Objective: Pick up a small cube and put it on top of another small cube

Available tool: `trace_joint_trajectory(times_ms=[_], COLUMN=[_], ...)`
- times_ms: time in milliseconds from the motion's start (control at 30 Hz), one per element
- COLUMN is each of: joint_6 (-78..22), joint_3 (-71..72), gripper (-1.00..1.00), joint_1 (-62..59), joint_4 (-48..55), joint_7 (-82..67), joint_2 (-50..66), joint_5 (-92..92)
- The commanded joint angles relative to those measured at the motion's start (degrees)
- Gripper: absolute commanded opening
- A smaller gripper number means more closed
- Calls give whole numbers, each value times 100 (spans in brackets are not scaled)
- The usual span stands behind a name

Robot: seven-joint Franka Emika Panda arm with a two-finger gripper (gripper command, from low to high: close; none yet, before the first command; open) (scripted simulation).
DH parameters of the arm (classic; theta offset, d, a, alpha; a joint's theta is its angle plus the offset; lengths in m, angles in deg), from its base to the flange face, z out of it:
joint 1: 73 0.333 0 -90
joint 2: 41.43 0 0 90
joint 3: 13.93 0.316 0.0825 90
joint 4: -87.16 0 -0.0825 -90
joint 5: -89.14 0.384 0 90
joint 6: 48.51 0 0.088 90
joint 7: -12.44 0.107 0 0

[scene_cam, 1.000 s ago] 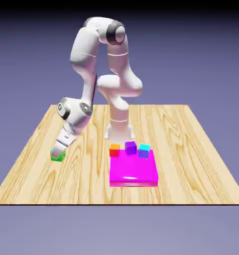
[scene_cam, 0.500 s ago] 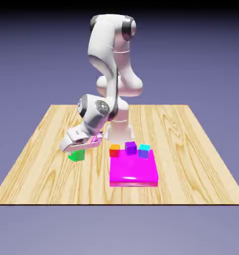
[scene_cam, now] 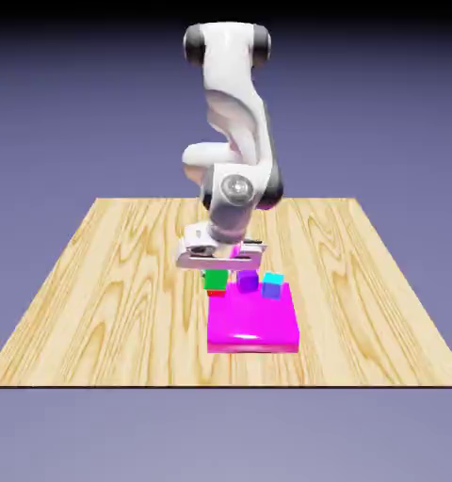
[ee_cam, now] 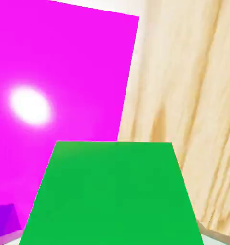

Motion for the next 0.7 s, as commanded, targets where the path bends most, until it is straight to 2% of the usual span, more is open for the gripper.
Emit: trace_joint_trajectory(times_ms=[0,267,433,467,667], joint_6=[-124,-984,192,192,-984], joint_3=[104,823,961,962,823], gripper=[-100,-100,-100,100,100], joint_1=[34,293,413,413,293], joint_4=[3,27,-604,-605,27], joint_7=[137,1029,971,971,1029], joint_2=[-48,-378,163,163,-378], joint_5=[230,1965,2127,2127,1965])
